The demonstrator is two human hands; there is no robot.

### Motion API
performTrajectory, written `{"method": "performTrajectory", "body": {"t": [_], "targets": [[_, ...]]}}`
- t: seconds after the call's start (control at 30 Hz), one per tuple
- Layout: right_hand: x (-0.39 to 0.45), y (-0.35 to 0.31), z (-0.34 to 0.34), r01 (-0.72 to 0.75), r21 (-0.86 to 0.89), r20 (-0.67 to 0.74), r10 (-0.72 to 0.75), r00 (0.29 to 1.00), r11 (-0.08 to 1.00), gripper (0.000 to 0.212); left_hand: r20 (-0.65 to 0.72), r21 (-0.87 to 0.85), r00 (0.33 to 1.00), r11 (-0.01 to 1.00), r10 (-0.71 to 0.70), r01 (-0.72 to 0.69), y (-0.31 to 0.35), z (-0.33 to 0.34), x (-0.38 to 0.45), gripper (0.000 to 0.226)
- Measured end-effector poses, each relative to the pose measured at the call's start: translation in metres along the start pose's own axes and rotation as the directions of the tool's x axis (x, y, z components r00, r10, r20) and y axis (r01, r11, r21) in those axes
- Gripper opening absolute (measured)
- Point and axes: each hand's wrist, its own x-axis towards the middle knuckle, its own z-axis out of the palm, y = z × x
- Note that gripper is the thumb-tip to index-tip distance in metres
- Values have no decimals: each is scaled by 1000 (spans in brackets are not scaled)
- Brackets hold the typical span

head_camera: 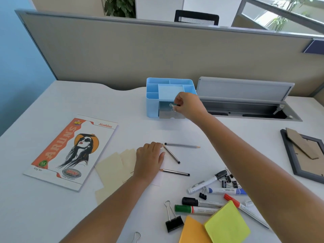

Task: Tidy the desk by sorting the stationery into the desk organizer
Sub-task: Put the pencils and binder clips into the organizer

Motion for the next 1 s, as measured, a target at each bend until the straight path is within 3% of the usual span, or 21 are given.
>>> {"method": "performTrajectory", "body": {"t": [0.17,0.37,0.53,0.6,0.77,0.87,0.93,1.0], "targets": [[-8,10,-4,-5,9,-39,5,999,1000,28,263,-170,941,950,-212,261,9,-19,29,21],[-104,45,-3,73,19,-9,-73,997,997,15,316,-394,948,902,-46,175,26,-58,13,8],[-188,74,8,-65,33,126,60,990,997,16,416,-429,899,902,139,59,37,-77,-48,10],[-209,79,12,-109,15,183,104,978,994,15,437,-417,882,908,176,26,38,-78,-66,16],[-237,87,25,-140,9,190,136,972,990,18,387,-333,918,941,83,55,50,-84,-95,41],[-241,85,32,-139,10,169,135,976,990,17,547,-237,829,971,112,26,54,-92,-99,62],[-241,81,33,-129,10,169,126,977,992,17,607,-164,785,986,127,-33,57,-95,-98,56],[-242,76,33,-108,11,172,105,979,994,16,604,-124,782,988,153,-98,59,-97,-99,47]]}}
